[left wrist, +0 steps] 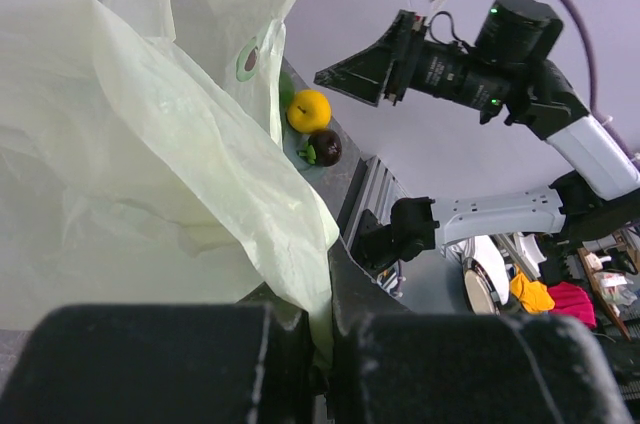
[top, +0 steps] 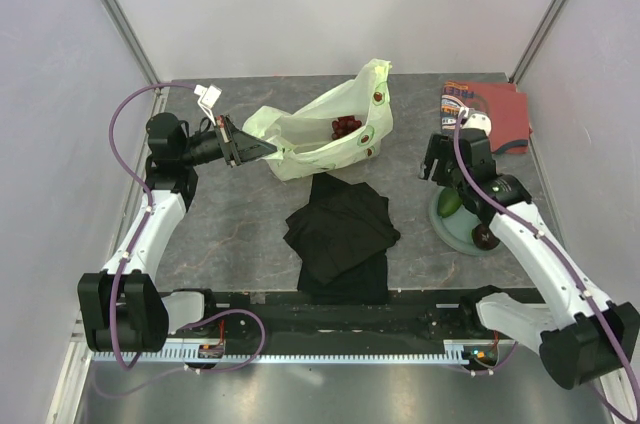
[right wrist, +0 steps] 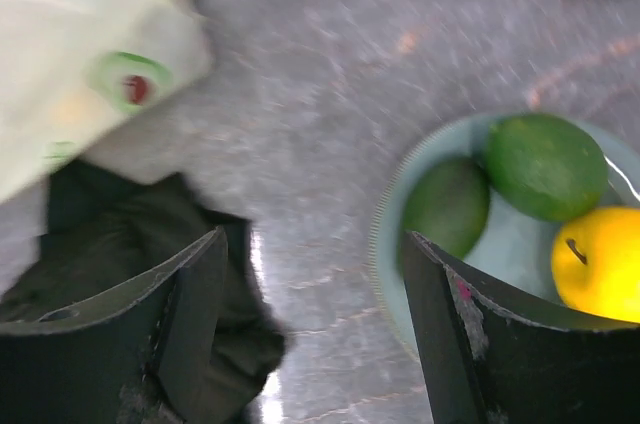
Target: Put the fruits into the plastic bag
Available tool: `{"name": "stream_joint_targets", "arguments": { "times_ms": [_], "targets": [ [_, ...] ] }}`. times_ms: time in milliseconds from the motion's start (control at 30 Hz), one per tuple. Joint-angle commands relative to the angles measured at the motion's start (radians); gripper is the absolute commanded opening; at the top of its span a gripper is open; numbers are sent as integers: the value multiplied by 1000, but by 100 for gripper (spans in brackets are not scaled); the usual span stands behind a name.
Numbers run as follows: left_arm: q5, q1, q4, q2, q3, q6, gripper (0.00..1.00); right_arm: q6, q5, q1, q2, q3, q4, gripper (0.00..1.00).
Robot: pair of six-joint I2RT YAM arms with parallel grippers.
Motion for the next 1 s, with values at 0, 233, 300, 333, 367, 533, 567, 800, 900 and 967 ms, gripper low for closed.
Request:
{"name": "stream_joint_targets", "arguments": {
  "times_ms": [0,233,300,333,367,533,567,800,900,967],
  "targets": [
    [-4,2,8,-19,22,45,2,20,-10,-75,49,-71,36,78],
    [-4,0,8,-17,20,43,1,64,-10,-176,130,-148,72,80],
    [-4,0,6,-16,20,45,2,81,-8,-200,158,-160,82,81],
    [-4,0,6,-16,22,45,2,87,-8,-207,166,-172,86,81],
    [-2,0,6,-17,22,45,1,89,-8,-217,179,-180,100,82],
    [-5,0,3,-16,22,46,2,115,-13,-242,216,-220,154,82],
    [-5,0,2,-17,20,46,2,118,-14,-248,230,-223,169,82],
    [-5,0,0,-16,23,48,2,136,-34,-273,273,-257,230,81],
    [-5,2,-1,-14,23,51,2,141,-41,-274,291,-263,249,79],
    [-7,0,-3,-14,23,49,2,141,-41,-277,298,-270,260,77]
  ]
}}
